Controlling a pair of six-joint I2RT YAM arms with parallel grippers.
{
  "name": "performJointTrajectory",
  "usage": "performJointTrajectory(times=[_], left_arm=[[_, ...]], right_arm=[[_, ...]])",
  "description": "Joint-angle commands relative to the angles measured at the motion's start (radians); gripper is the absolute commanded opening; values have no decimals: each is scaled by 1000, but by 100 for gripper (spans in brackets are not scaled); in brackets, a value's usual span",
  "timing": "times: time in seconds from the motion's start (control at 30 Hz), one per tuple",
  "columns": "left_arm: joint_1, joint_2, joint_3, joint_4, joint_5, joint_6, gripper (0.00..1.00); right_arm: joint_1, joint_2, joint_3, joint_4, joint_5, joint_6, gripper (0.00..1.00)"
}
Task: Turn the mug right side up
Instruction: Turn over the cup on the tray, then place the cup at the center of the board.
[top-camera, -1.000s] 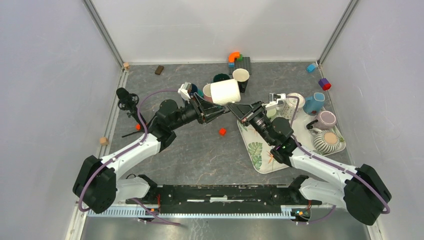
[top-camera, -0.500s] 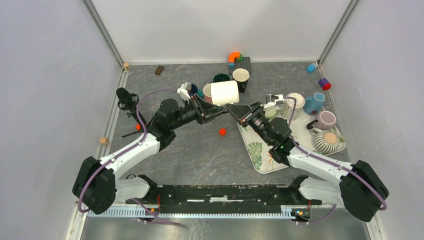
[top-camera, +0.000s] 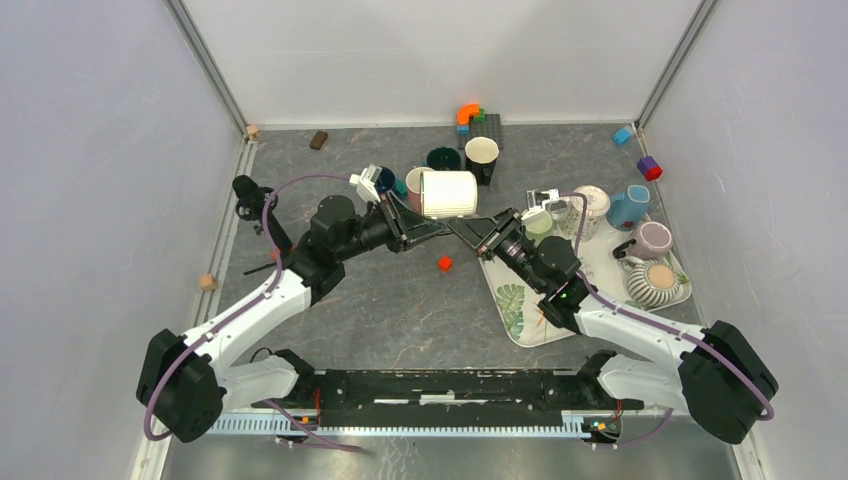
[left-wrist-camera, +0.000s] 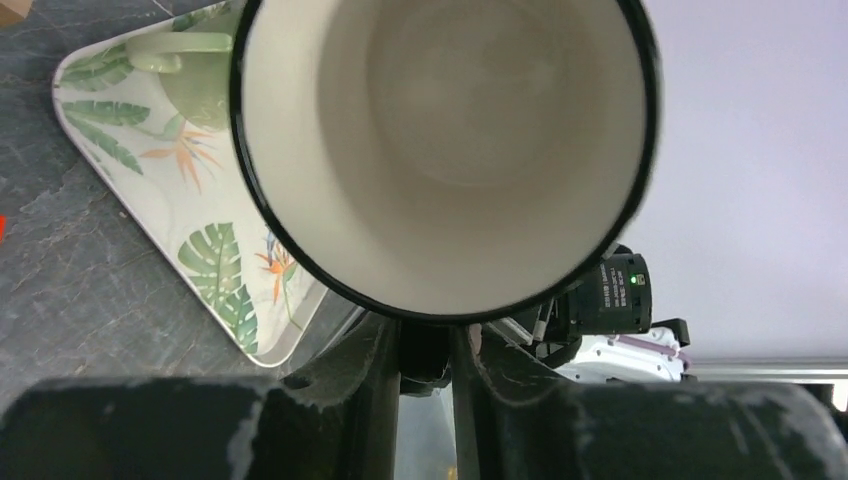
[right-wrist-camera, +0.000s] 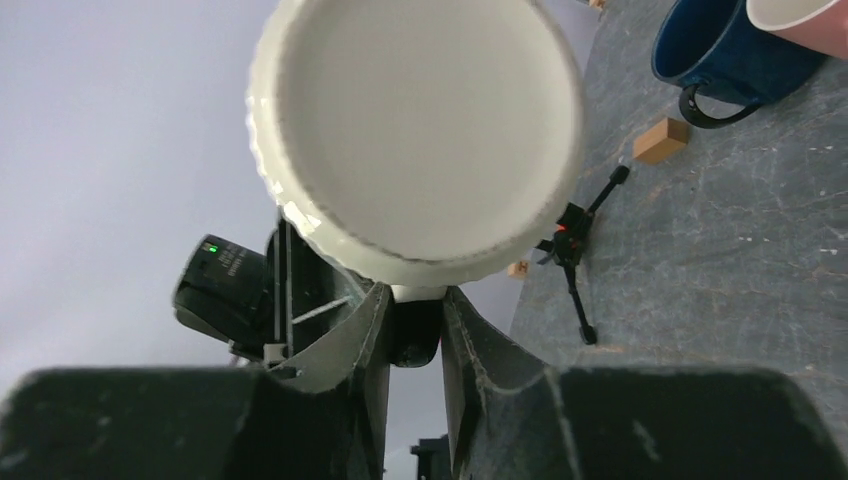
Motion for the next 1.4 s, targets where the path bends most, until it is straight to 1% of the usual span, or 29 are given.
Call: performJointTrajectory(times=[0.0, 0.1, 0.13, 0.37, 0.5, 0.67, 0.8, 0.9, 0.97, 1.13, 1.37], left_arm=[[-2, -68, 89, -28, -54, 123, 2], [-2, -74, 99, -75, -67, 156, 2], [-2, -76, 104, -89, -70, 168, 2], [-2, -76, 119, -181, -108, 240, 2], [-2, -87, 132, -259, -158, 301, 2], [-3, -102, 151, -393, -262, 401, 2], [-4, -114, 139, -466, -365, 477, 2], [-3, -112, 118, -480, -434, 519, 2], [-7, -103, 102, -480, -504, 542, 2], [-15, -68, 65, -437, -608, 562, 2], [-48, 26, 32, -365, -741, 611, 2]], right_arm=[[8, 3, 6, -44, -53, -127, 33], [7, 11, 12, -95, -57, -163, 42], [8, 14, 12, -105, -60, -175, 47], [8, 29, 5, -193, -65, -250, 69], [8, 22, 13, -274, -61, -304, 82], [7, -2, 21, -380, -46, -391, 97], [8, -24, 35, -474, -33, -460, 98], [8, -52, 38, -522, -8, -503, 98], [8, -75, 45, -563, 12, -533, 98], [8, -130, 73, -669, 99, -606, 98], [8, -196, 93, -763, 149, -651, 98]])
